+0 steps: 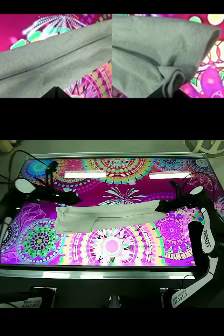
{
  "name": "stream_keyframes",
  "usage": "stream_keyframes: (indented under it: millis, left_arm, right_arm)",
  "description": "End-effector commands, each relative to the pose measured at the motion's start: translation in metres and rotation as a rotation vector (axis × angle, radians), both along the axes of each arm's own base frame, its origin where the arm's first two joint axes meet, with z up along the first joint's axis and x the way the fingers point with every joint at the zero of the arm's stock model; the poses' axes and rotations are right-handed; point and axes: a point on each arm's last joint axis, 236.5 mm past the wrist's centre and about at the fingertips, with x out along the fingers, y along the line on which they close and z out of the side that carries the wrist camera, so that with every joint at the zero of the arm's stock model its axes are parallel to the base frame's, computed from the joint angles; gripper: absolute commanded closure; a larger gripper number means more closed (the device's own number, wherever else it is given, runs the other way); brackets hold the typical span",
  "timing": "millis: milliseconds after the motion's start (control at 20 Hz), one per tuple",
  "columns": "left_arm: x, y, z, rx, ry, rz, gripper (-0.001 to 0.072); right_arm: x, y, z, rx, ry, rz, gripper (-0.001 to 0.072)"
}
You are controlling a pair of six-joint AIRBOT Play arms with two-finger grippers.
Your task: Fold the shirts.
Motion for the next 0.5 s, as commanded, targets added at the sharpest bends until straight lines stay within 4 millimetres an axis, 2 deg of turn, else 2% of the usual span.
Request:
stream_keyframes:
  millis: [0,100,250,350,450]
  left_arm:
    - [0.018,-0.056,-0.036,-0.053,0.028,0.079,0.0678]
    - [0.014,-0.094,-0.070,-0.093,0.095,0.085,0.0679]
    - [-0.001,-0.149,-0.111,-0.233,0.259,0.117,0.0679]
    - [-0.008,-0.181,-0.122,-0.360,0.364,0.161,0.0679]
    - [-0.017,-0.219,-0.117,-0.488,0.405,0.152,0.0679]
  right_arm:
    - [-0.013,0.014,0.075,0.017,-0.116,0.072,0.0687]
    - [-0.029,0.020,0.124,0.006,-0.185,0.105,0.0687]
    - [-0.058,0.028,0.181,-0.007,-0.251,0.127,0.0689]
    - [-0.079,0.033,0.207,-0.011,-0.270,0.147,0.0689]
    - [-0.099,0.042,0.227,-0.016,-0.290,0.185,0.0689]
